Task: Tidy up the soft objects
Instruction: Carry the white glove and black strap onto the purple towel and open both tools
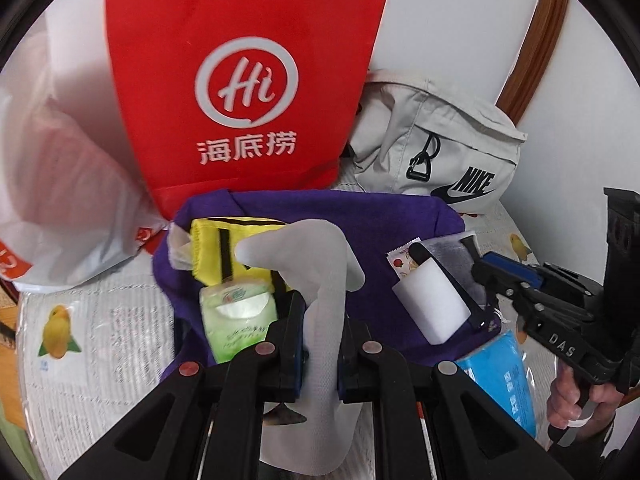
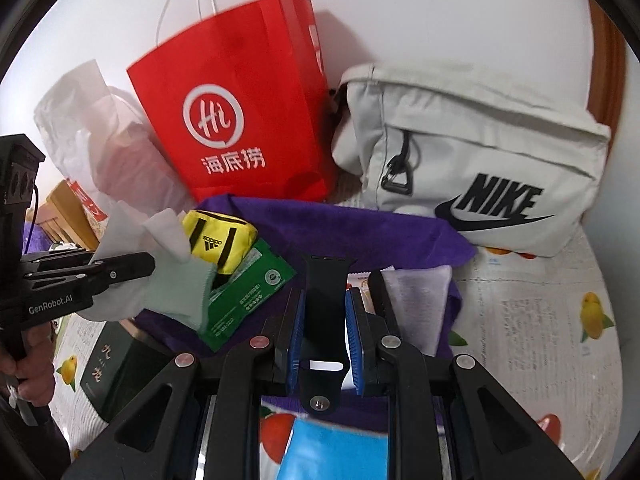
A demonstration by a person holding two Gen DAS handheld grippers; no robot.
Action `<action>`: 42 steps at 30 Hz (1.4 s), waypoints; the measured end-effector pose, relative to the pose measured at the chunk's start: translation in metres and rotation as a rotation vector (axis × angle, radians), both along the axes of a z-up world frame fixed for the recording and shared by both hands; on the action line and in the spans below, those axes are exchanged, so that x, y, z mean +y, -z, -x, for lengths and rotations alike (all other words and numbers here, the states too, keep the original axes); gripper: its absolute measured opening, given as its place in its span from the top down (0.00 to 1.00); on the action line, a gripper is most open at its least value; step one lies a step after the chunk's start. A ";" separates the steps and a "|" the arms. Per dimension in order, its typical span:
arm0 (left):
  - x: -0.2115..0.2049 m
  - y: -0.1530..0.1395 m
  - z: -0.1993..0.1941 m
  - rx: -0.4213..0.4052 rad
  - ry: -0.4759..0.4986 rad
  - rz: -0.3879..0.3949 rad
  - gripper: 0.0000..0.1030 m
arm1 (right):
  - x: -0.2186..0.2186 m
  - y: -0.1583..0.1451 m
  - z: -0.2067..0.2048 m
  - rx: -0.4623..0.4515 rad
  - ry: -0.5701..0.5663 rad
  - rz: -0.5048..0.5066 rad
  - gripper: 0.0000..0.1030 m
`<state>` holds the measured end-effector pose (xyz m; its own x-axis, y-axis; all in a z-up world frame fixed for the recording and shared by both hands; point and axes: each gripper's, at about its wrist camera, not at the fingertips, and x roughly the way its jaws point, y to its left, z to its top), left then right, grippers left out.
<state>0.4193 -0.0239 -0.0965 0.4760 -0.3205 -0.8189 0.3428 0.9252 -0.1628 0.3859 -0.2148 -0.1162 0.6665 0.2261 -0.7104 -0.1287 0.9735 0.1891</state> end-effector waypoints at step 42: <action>-0.011 0.006 -0.004 0.042 -0.019 -0.106 0.28 | -0.001 0.018 -0.014 0.114 -0.013 0.029 0.47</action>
<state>0.4231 -0.0345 -0.1021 0.4457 -0.2228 -0.8670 0.3204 0.9441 -0.0779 0.3999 -0.2156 -0.1339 0.5778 0.2129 -0.7879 -0.1210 0.9770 0.1753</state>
